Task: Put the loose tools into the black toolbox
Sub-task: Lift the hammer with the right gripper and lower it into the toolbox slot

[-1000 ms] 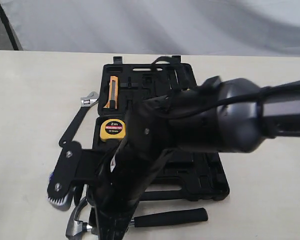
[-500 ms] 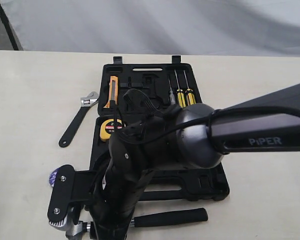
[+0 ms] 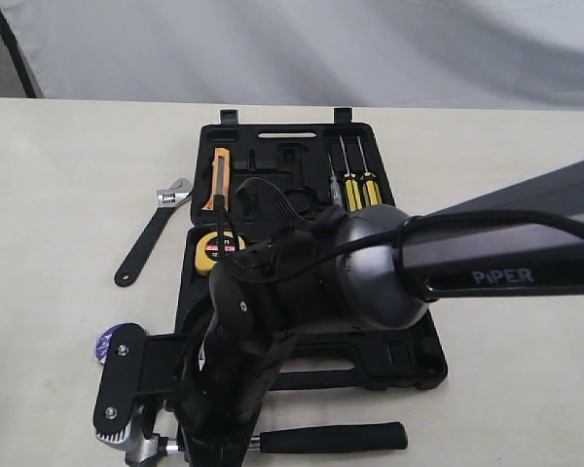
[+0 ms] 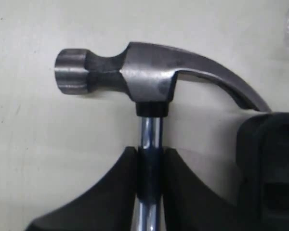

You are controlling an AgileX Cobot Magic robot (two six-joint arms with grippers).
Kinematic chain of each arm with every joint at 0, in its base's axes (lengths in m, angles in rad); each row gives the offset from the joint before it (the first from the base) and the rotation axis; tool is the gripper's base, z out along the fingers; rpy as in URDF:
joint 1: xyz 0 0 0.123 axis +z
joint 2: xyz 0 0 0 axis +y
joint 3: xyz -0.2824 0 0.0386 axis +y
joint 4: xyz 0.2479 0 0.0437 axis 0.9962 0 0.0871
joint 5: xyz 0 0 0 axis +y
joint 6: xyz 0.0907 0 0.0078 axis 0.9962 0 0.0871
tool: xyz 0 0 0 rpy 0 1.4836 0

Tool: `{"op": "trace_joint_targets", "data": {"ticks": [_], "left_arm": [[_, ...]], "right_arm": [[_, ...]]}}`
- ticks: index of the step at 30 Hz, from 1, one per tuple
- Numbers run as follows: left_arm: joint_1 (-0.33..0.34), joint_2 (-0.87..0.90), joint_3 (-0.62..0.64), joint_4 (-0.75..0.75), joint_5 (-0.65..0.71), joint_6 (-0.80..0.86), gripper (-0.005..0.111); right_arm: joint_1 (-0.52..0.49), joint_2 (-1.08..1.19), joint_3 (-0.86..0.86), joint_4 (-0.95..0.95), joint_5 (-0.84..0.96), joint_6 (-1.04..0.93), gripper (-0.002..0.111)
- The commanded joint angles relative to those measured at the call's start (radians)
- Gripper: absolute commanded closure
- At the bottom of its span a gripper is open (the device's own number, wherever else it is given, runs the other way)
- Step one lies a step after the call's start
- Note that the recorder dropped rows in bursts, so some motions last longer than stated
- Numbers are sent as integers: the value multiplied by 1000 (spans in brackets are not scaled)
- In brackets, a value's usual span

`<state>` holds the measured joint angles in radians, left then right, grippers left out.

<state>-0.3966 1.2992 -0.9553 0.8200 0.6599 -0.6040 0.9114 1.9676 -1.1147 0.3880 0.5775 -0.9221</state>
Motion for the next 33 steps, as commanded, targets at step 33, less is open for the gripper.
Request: {"op": "trace_joint_targets", "data": {"ticks": [33], "left_arm": [[3,-8,9,-14,-17,-10,105]], "right_arm": [[-267,-143,-59,-73,92,-202,109]]}}
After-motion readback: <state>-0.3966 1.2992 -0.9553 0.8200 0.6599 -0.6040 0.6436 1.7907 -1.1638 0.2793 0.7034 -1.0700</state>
